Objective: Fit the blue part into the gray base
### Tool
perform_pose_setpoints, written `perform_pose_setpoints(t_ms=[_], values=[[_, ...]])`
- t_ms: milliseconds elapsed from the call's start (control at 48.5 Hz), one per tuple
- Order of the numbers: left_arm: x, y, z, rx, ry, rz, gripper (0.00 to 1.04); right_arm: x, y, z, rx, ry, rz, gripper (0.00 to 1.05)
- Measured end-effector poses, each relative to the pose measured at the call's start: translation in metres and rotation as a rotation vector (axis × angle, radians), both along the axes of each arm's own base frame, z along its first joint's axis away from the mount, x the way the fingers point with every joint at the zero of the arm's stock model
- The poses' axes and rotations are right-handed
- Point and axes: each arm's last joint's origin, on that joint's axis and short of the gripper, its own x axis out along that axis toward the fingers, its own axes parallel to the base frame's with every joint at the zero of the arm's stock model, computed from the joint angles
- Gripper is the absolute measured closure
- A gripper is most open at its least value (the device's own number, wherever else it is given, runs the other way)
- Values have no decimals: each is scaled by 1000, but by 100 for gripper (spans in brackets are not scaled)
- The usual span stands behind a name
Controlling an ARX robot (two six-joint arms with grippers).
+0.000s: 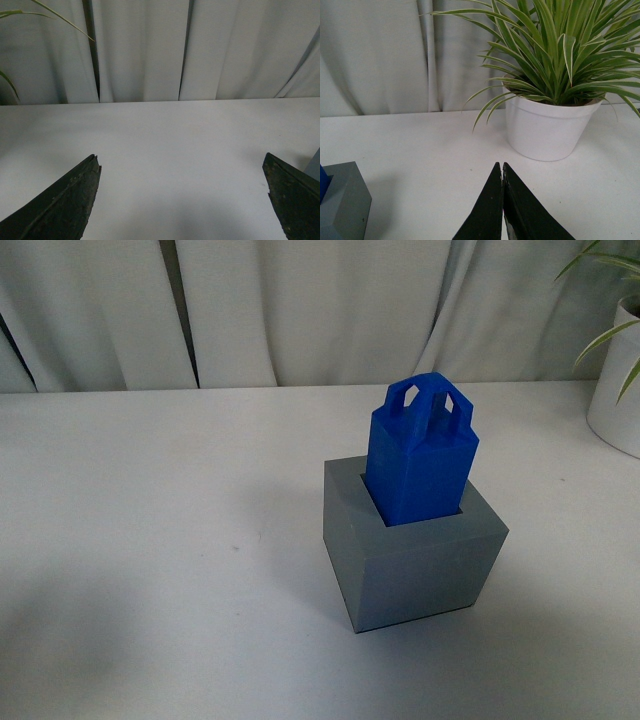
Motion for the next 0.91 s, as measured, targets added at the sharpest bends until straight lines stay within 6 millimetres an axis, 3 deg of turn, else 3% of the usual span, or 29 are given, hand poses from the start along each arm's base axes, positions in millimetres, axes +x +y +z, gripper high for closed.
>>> perform_pose_setpoints(t_ms=[330,907], values=[[0,0,0,0,0,0,6,-17,0,-15,1,-10,1,103],[0,0,0,0,0,0,6,-33,0,-14,1,-17,3,103]])
